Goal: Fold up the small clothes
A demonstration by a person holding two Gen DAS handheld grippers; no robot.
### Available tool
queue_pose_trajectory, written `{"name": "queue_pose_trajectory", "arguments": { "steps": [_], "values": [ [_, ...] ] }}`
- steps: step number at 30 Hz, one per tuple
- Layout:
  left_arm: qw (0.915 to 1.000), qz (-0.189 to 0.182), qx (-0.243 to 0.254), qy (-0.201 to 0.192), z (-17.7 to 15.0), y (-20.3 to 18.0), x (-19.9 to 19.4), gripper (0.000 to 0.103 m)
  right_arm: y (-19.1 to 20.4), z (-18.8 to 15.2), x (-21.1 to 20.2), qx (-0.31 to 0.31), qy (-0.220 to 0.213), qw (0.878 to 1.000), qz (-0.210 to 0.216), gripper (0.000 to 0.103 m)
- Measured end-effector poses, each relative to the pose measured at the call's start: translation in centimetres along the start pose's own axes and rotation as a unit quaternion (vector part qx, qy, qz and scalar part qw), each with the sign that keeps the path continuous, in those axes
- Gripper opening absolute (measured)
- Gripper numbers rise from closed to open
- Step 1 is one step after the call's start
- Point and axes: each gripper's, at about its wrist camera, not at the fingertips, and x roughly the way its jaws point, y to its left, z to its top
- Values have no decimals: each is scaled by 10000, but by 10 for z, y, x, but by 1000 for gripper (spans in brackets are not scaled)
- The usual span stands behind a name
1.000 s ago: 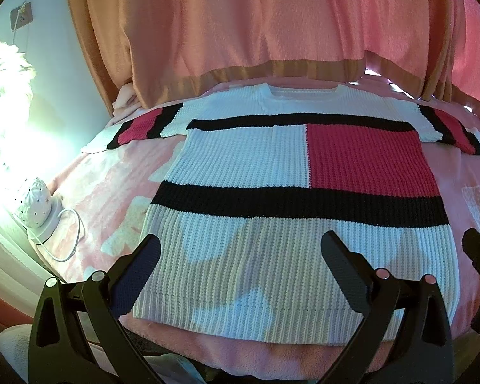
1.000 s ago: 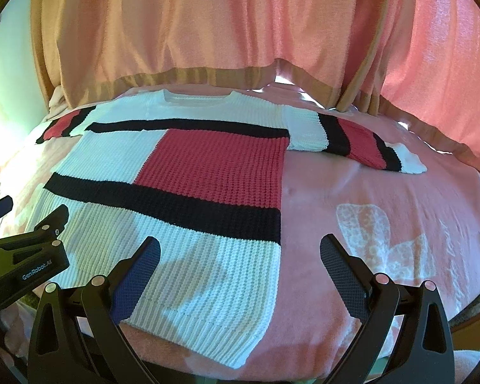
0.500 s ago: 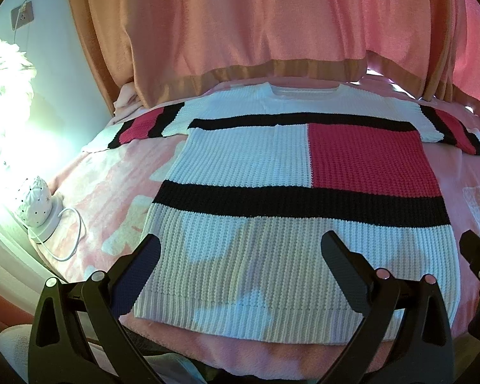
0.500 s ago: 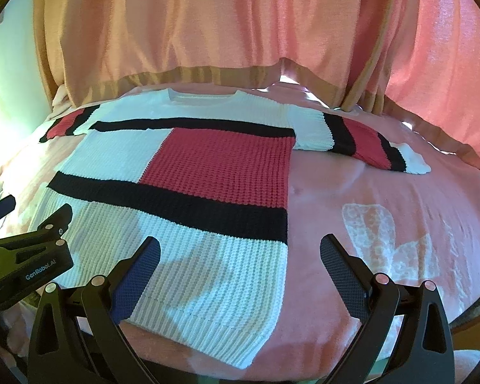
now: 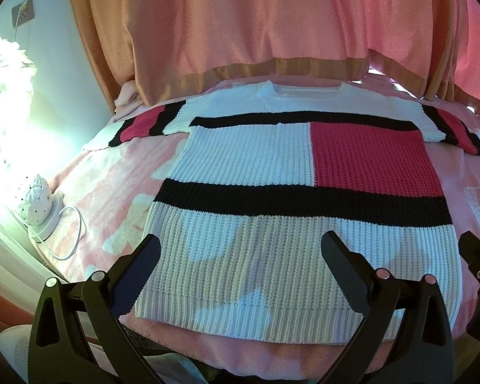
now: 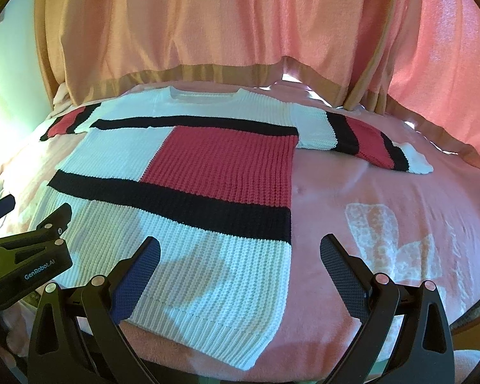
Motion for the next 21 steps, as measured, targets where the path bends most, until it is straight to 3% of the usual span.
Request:
{"name": "queue_pose_trajectory", "arguments": {
  "steps": [17, 21],
  "values": [
    [9999, -46, -12, 90, 0, 1, 5, 98, -1, 2, 4, 1, 24, 10000, 59, 98],
    [9995, -237, -149, 137, 11, 5, 5, 98, -37, 21, 4, 368, -44, 9993, 96, 98]
  ]
}}
